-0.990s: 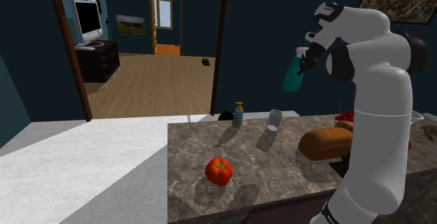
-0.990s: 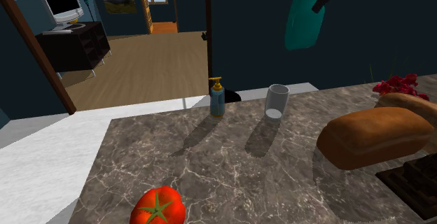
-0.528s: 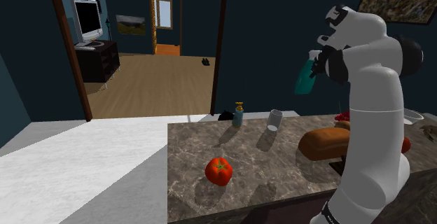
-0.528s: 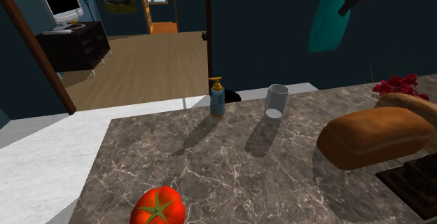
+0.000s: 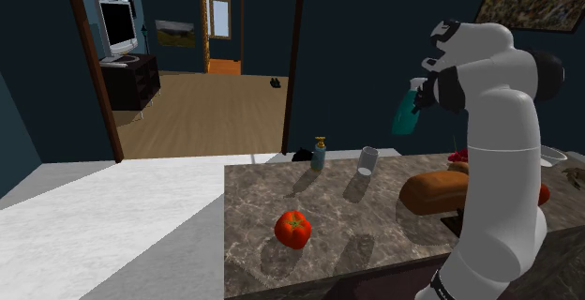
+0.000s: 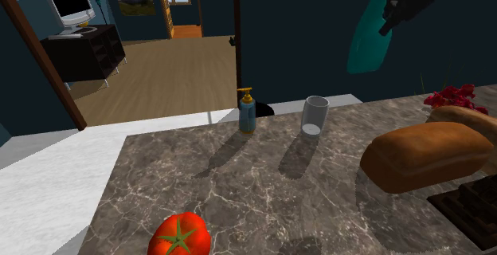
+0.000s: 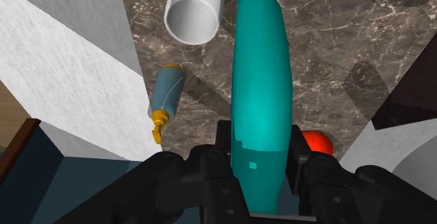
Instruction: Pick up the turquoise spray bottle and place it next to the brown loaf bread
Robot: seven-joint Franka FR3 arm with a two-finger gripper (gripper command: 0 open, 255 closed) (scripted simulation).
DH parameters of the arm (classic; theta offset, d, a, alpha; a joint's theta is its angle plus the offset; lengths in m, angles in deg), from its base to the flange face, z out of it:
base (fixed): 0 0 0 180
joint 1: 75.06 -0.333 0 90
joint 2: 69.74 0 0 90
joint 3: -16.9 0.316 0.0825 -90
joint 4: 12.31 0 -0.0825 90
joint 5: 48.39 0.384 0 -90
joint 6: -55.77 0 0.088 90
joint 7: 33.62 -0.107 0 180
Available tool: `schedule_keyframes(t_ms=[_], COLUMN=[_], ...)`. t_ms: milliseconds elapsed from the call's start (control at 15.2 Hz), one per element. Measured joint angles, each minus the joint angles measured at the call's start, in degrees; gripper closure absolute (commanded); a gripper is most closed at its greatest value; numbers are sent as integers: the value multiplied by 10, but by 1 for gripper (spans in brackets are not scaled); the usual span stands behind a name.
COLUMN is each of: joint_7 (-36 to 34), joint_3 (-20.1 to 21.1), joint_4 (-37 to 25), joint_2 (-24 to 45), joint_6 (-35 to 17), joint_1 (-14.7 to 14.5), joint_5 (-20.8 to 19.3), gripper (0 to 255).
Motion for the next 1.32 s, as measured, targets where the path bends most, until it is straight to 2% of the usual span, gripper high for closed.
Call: schedule_keyframes(t_ms=[726,1320], joint_7=[36,69], joint_3=[-3,6], joint_4=[88,139], joint_2=[4,22], joint_6=[-74,-123], joint_1=[-31,-34], joint_5=[-2,11], gripper=[255,255])
